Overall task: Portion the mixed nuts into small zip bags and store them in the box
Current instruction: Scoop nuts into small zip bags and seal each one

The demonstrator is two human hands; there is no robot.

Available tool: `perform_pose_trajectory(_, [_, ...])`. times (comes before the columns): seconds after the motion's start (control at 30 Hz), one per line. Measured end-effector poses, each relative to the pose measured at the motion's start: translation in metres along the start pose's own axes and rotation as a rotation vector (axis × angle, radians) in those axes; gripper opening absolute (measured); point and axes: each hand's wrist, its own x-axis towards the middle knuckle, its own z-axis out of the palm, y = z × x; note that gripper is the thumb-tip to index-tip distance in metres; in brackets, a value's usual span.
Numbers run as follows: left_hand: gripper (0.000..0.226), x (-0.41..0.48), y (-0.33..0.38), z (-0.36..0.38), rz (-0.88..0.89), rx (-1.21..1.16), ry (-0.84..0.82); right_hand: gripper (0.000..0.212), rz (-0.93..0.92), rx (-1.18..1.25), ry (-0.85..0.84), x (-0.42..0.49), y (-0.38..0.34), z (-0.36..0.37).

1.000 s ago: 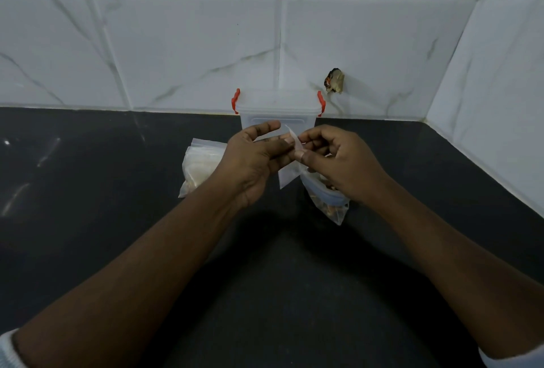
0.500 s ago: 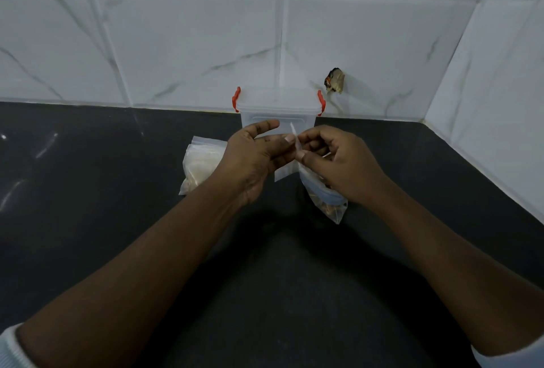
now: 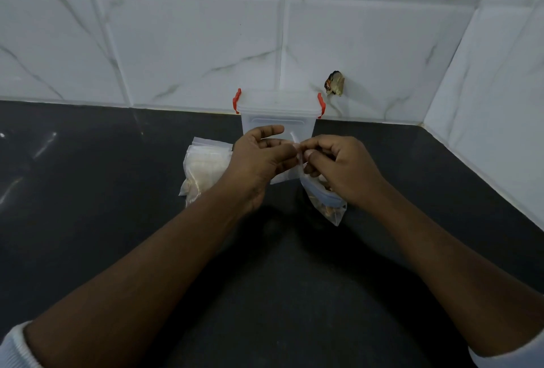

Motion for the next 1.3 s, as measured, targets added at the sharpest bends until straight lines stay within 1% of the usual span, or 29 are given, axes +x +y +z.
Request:
perform_pose_trajectory(0.2, [0.045,0.0016,-0.0020,-0.0020,0.041,0.075,0.000,0.012,0.019,0.040,0.016,-0.0010,-0.0017,-0.0007])
perform_pose_trajectory(0.3, [0.045,0.0008,-0.0013,-0.0024,0.056,0.067,-0.007,0.018,0.047,0.061,0.029,0.0012,0.0007,-0.0020])
perform_pose_trajectory(0.43, [0.047,0.0013,-0.0006,-0.0026,0.067,0.086,0.000,0.021,0.060,0.022,0.017,0.0022,0.0016,-0.0029])
perform_pose_trajectory(0.7, [0.045,0.0015,-0.0030,-0.0018,0.058,0.088,-0.016,0.012,0.030,-0.025,0.056,0.0012,0.0014,0.0003])
perform_pose_trajectory(0.87, [0.048,0.0007,-0.0045,-0.0015,0.064,0.058,-0.035,0.010,-0.004,-0.044,0.039,0.0008,0.0010,0.0013])
perform_pose_trajectory(1.07, [0.045,-0.0013,-0.0032,-0.0007,0.056,0.013,-0.013,0.008,0.031,-0.016,0.050,0.0010,0.0006,0.0011])
perform_pose_trajectory(1.2, [0.046,-0.0009,-0.0038,-0.0006,0.055,0.052,0.008,0.007,0.039,-0.010,0.059,0.0004,0.0004,0.0021])
perform_pose_trajectory(1.3, [0.044,-0.0005,-0.0052,-0.0002,0.054,0.070,0.019,0.006,0.030,-0.051,0.081,0.0012,0.0006,0.0025])
